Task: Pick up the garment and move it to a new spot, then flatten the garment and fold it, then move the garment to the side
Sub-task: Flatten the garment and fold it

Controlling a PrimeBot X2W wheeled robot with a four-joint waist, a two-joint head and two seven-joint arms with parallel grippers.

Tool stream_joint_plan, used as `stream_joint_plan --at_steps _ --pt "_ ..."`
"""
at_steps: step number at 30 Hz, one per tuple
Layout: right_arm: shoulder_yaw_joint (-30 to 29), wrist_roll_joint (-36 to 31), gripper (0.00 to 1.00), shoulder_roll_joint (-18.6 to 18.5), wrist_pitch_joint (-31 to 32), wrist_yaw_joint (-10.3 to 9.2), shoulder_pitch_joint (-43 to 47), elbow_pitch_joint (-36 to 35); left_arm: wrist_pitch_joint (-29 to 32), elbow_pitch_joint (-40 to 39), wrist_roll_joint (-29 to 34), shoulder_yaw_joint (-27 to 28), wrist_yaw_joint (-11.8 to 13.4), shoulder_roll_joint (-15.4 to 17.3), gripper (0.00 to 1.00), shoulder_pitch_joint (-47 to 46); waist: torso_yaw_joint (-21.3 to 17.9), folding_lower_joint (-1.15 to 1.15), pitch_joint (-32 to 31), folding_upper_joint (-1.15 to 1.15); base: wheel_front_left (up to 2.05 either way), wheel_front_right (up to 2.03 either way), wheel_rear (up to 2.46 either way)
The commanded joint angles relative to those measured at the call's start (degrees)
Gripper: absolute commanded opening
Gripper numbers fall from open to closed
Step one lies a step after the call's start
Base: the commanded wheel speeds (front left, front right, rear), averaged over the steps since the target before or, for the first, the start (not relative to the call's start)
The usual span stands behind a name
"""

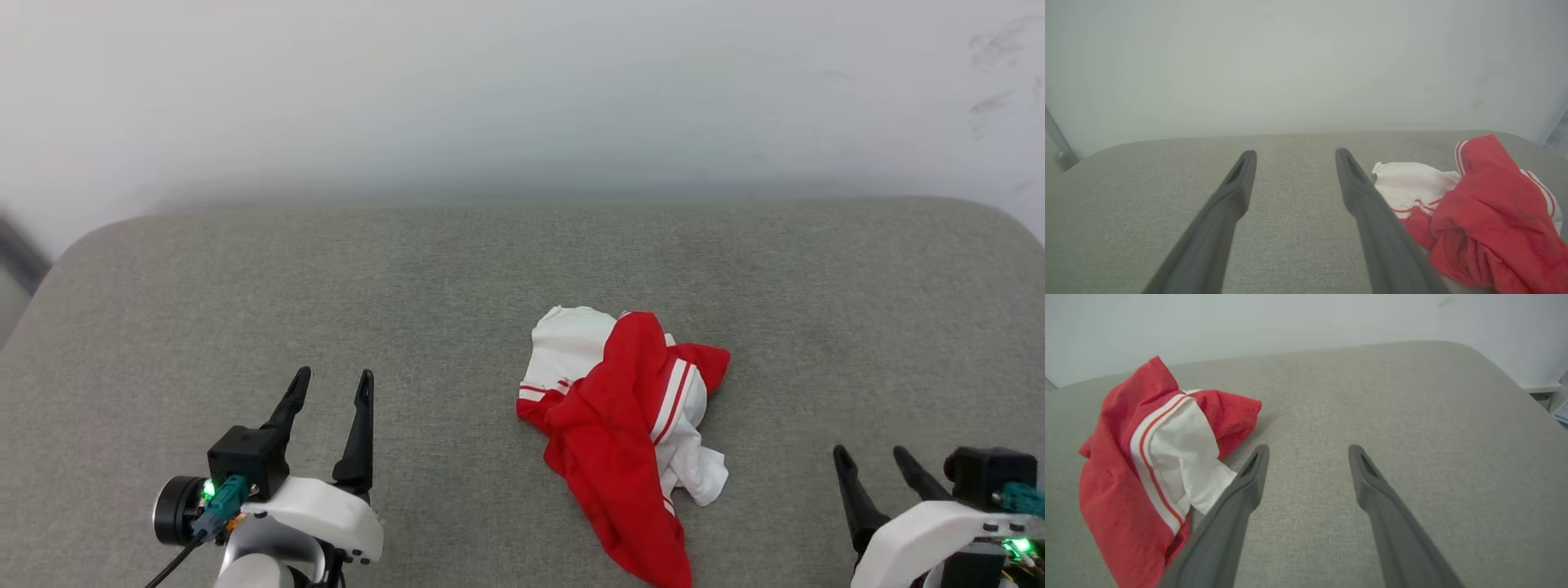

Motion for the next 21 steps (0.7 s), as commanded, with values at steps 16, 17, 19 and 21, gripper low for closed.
stream_joint_plan --at_steps 16,17,19,21 --pt "10.7 10.8 1.00 -7.0 28.5 -0.01 -13.6 14.0 -1.9 0.3 0.7 -2.1 -1.2 -3.2 1.00 -5.0 9.0 0.00 6.1 0.00 0.00 0.00 0.00" --pt "11.5 11.5 1.00 -6.9 29.0 -0.01 -14.2 15.7 -2.0 0.5 0.6 -2.0 -1.2 -3.4 1.00 -5.0 9.3 0.00 6.2 0.00 0.00 0.00 0.00" --pt "13.5 13.0 1.00 -6.7 29.5 0.00 -15.2 21.1 -2.2 0.9 0.3 -2.0 -1.4 -3.8 1.00 -5.0 10.2 0.00 6.5 0.00 0.00 0.00 0.00" --pt "14.5 13.6 1.00 -6.4 30.2 -0.01 -14.7 24.7 -2.3 1.2 0.3 -2.1 -1.6 -4.0 1.00 -4.8 10.8 0.00 6.3 0.00 0.00 0.00 0.00"
